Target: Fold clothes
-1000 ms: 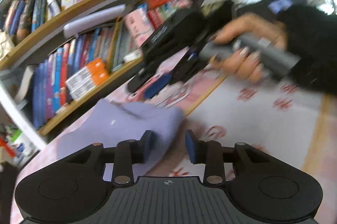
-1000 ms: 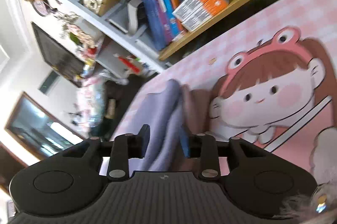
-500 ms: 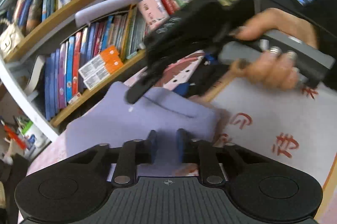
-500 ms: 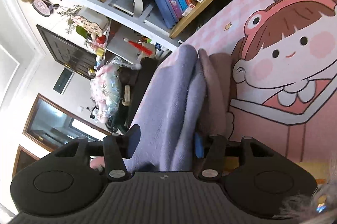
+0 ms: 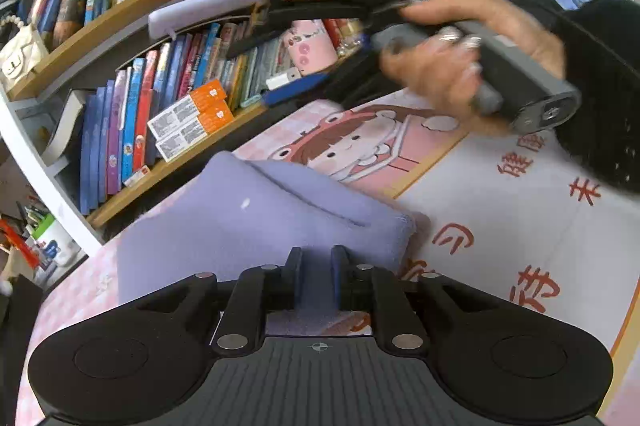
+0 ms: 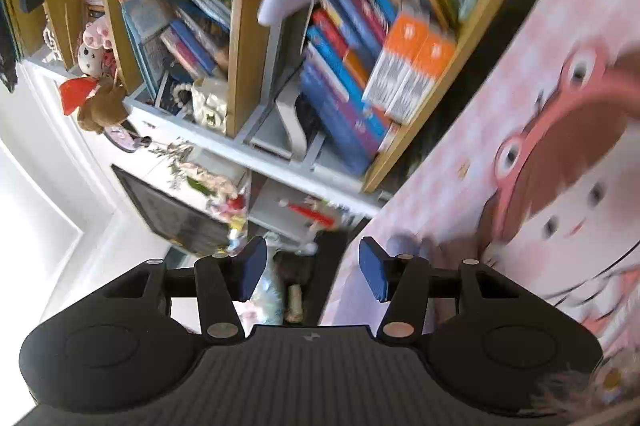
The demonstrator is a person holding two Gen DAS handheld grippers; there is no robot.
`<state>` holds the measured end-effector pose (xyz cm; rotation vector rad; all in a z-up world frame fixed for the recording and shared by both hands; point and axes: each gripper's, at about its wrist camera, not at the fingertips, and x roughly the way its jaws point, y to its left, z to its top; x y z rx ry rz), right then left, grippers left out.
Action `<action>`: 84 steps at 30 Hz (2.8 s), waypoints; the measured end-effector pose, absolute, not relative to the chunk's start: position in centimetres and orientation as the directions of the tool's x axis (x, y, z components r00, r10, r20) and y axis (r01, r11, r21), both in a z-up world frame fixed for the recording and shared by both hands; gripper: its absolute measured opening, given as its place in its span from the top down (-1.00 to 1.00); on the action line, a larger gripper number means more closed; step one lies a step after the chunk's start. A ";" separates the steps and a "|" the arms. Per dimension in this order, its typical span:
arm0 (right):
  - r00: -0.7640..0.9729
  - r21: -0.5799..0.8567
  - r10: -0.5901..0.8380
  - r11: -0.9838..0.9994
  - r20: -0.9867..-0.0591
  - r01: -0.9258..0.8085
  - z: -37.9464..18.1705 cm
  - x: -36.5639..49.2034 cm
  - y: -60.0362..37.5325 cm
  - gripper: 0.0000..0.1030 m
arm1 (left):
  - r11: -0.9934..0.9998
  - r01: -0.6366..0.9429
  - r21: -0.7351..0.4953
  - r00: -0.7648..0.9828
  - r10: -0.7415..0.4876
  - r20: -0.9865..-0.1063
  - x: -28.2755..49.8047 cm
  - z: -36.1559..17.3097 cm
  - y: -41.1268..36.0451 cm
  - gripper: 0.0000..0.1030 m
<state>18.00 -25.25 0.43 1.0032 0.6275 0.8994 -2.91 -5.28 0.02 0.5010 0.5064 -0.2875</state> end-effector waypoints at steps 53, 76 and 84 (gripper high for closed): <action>0.483 0.318 0.682 0.706 -0.550 -0.633 2.6 8.7 -17.8 0.36 | 0.971 0.115 -0.208 0.809 -0.213 -0.548 0.4 1.0 5.4 -0.07; 0.386 0.540 0.755 0.651 -0.530 -0.534 0.5 10.9 -20.0 0.21 | 0.942 0.095 -0.322 0.792 -0.267 -0.550 1.5 0.1 6.9 -0.26; 0.446 0.413 0.719 0.681 -0.533 -0.605 1.5 9.3 -18.7 0.29 | 0.977 0.134 -0.169 0.817 -0.205 -0.538 0.9 1.1 5.4 -0.23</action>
